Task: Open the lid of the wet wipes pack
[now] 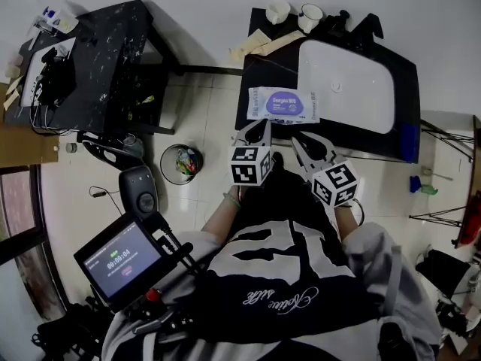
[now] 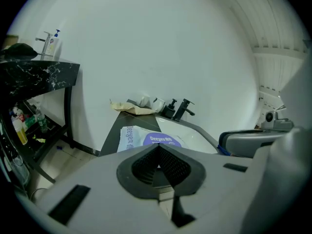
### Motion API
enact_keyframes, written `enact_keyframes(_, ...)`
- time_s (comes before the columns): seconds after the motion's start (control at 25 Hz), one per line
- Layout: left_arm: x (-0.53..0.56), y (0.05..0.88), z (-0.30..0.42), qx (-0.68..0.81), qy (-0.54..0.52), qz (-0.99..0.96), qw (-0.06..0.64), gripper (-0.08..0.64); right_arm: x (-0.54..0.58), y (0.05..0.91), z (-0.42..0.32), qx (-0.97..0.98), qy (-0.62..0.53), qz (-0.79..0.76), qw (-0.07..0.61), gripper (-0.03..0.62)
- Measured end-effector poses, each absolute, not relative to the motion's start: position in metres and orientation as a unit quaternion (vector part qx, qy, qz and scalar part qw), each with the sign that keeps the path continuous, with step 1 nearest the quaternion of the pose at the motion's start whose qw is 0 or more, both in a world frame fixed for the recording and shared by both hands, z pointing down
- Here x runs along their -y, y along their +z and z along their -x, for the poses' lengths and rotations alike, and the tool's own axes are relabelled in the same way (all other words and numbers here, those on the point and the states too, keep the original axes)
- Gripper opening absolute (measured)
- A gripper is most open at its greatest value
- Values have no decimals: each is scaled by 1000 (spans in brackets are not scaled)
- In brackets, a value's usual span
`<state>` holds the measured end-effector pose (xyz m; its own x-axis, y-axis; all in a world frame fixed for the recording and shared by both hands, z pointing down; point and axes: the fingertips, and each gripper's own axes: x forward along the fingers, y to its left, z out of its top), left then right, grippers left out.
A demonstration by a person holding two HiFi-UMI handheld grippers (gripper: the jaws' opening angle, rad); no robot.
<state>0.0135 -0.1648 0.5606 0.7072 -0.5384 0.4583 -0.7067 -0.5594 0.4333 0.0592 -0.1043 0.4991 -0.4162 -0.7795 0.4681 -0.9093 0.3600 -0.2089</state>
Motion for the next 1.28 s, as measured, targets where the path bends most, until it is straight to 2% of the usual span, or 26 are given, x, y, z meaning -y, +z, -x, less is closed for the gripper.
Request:
enact_keyframes(0.4,185,606,-28,373,197,-850,316,-2,156,545,-73,825,160,-468,275,40)
enact_keyframes(0.6,183,619,-32,375,226,-841,317,-2,165,574,-76,829,83,-401,382,40)
enact_keyframes(0.88,184,622,-33,370,253,-836,317,-2,171,596,-59,835,-28,-288,468,40)
enact_keyframes(1.08,184,626,-33,364,269,-829,329,-2,166,603,-54,827,-111,-208,510,40)
enact_keyframes(1.28,184,628,-32,360,281,-822,340,-2,165,608,-51,821,-137,-182,523,40)
